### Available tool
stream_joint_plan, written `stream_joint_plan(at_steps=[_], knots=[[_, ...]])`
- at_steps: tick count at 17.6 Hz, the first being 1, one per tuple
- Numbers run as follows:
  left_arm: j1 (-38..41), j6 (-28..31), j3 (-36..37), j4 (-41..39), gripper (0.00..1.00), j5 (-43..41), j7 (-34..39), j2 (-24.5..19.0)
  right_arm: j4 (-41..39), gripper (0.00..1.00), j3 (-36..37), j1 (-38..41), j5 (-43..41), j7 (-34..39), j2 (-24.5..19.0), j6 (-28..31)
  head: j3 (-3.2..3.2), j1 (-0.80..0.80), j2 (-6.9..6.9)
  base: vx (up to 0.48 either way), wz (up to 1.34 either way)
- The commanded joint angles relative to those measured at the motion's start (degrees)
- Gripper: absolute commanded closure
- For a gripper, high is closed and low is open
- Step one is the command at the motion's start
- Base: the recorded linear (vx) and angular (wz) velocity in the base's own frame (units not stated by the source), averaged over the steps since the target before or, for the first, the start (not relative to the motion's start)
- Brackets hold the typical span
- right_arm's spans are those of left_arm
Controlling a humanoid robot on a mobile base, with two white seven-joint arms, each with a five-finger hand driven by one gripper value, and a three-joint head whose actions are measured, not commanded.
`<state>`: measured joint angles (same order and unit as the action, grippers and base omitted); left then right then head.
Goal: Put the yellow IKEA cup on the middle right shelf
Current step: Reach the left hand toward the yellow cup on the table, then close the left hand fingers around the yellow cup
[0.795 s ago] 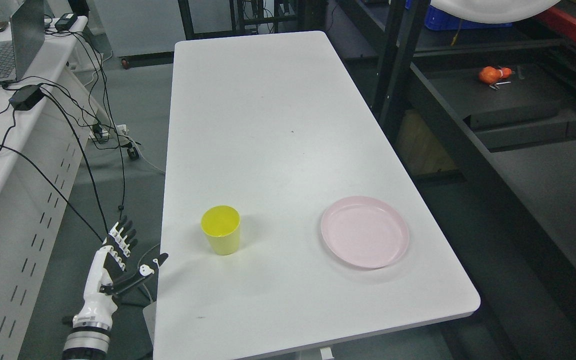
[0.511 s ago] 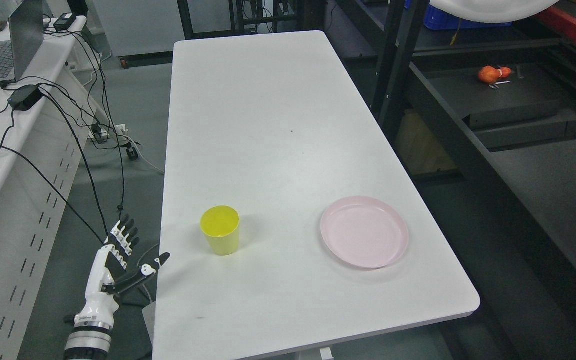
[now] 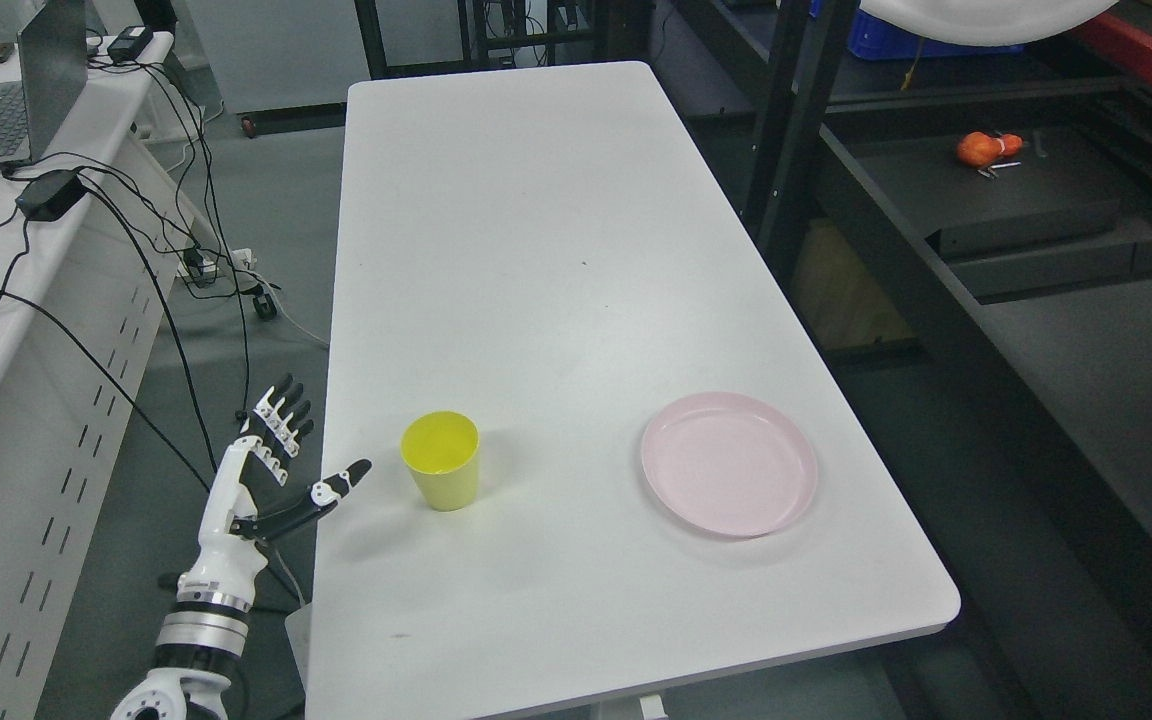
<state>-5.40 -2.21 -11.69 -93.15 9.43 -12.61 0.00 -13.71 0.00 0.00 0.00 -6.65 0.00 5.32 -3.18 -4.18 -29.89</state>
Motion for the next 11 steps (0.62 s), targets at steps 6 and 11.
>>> stream_joint_plan(at_steps=[6, 11], knots=[[-3.47, 0.89, 9.48, 6.3, 0.02, 5.77, -0.92, -1.0, 0.0, 0.01, -0.97, 0.79, -1.41, -0.03, 1.0, 0.04, 0.0, 0.0, 0.0, 0.0, 0.0], [-3.65, 1.06, 13.71, 8.59, 0.02, 7.35, -4.62, -1.0, 0.0, 0.01, -0.97, 0.79, -1.41, -0.03, 1.0, 0.04, 0.0, 0.0, 0.0, 0.0, 0.0]])
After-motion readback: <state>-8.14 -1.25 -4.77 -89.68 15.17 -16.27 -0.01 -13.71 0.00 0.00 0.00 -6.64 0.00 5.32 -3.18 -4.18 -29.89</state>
